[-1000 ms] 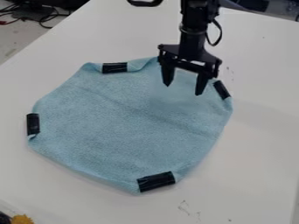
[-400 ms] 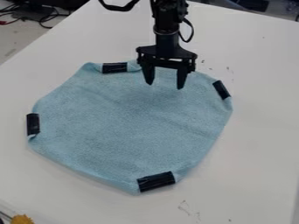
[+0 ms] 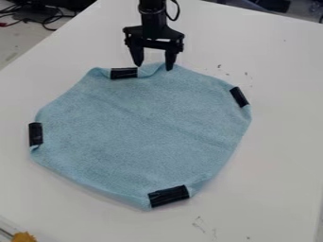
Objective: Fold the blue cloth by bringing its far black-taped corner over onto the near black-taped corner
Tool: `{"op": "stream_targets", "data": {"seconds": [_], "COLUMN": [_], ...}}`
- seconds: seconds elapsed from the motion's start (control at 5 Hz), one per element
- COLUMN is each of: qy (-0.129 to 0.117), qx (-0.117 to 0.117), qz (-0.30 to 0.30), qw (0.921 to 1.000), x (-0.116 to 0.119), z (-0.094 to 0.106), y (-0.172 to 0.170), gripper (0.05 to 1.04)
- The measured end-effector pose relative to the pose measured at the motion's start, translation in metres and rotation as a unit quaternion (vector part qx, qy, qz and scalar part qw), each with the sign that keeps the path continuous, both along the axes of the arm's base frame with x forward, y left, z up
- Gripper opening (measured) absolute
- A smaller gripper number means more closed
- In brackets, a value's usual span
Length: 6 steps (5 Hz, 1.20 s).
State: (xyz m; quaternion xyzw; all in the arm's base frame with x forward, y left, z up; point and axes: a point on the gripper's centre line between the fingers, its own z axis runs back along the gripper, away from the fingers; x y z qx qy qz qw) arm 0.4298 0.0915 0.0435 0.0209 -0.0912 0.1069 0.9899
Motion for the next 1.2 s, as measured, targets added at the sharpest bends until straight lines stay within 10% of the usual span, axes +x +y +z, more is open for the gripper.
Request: {"op": "stream_targets", "data": {"seconds": [1.0, 1.2], "qy": [0.057, 0.045], "qx": [-0.026, -0.039], "qz": [0.034, 0.039], "qw": [0.9975, 0.9975], "x": [-0.035, -0.032], "z": [-0.027, -0.029], "y": [0.024, 0.033], "gripper": [0.949, 0.670]}}
